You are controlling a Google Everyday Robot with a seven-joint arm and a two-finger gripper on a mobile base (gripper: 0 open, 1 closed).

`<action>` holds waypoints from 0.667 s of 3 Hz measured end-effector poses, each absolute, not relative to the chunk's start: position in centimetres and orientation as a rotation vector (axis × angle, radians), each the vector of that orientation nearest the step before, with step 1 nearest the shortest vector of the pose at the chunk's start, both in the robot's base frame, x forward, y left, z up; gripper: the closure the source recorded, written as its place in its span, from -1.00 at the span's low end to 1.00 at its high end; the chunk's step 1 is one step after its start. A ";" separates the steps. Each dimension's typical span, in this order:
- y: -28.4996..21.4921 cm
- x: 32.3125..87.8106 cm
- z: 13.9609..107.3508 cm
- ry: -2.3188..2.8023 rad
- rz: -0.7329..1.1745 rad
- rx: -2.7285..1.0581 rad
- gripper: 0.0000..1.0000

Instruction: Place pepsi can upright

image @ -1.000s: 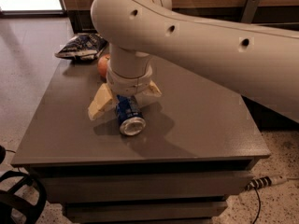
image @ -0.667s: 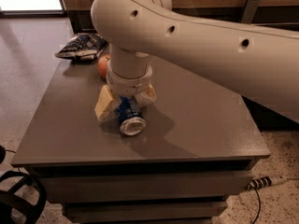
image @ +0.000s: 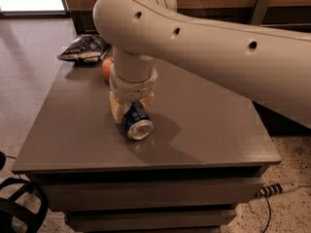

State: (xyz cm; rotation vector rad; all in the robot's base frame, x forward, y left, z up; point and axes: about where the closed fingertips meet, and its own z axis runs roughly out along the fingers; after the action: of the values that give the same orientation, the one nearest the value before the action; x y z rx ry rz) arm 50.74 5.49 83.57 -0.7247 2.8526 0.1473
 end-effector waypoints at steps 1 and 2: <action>5.5 50.7 83.5 2.852 0.147 -0.726 0.99; 4.6 50.6 84.2 2.791 0.200 -0.710 1.00</action>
Offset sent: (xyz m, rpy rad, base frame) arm -0.0047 -0.0288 0.0238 0.1715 -0.1563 0.0008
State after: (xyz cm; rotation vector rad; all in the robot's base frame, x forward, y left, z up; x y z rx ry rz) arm 50.55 4.65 84.21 -0.7104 2.7911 0.2003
